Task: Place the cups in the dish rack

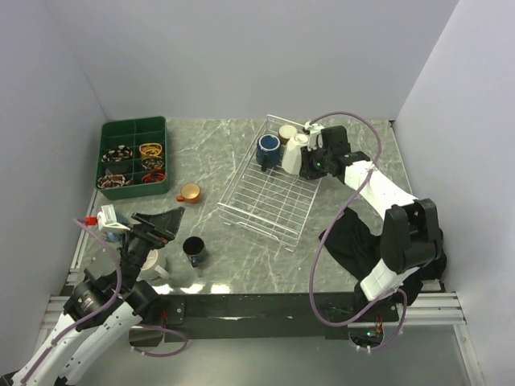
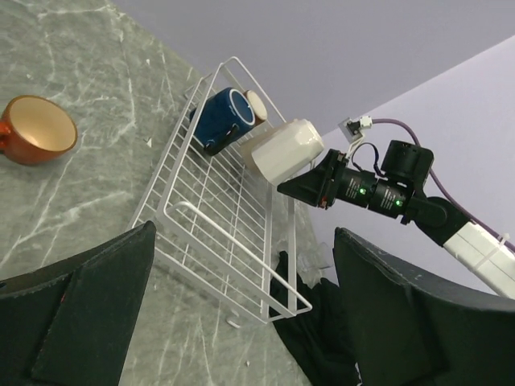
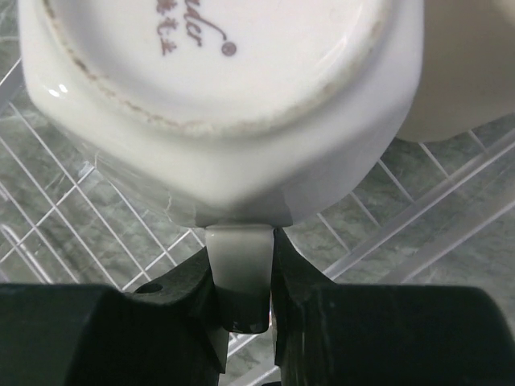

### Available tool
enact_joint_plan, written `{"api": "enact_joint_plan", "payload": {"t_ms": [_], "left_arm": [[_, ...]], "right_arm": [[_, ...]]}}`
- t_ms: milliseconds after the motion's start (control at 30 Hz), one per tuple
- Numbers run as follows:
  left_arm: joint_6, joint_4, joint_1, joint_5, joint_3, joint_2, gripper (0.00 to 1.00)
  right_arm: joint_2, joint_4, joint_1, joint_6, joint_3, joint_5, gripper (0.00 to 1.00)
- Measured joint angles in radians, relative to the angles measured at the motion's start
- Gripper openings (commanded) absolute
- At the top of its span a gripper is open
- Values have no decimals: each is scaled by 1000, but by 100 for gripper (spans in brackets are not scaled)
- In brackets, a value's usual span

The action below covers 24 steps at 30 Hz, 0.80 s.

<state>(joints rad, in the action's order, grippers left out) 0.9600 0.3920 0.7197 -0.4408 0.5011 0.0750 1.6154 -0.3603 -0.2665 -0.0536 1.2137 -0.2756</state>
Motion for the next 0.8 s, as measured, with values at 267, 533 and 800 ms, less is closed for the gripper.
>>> {"api": "enact_joint_plan", "payload": {"t_ms": [267, 533, 800], "left_arm": [[9, 57, 0, -29, -3, -36, 96], [29, 78, 0, -39, -9, -56, 96], [29, 86, 0, -45, -12, -56, 96]], "right_arm": [[91, -12, -36, -28, 63, 66, 0], [124, -22, -58, -49, 82, 114, 0], [202, -22, -60, -68, 118, 132, 7]]}}
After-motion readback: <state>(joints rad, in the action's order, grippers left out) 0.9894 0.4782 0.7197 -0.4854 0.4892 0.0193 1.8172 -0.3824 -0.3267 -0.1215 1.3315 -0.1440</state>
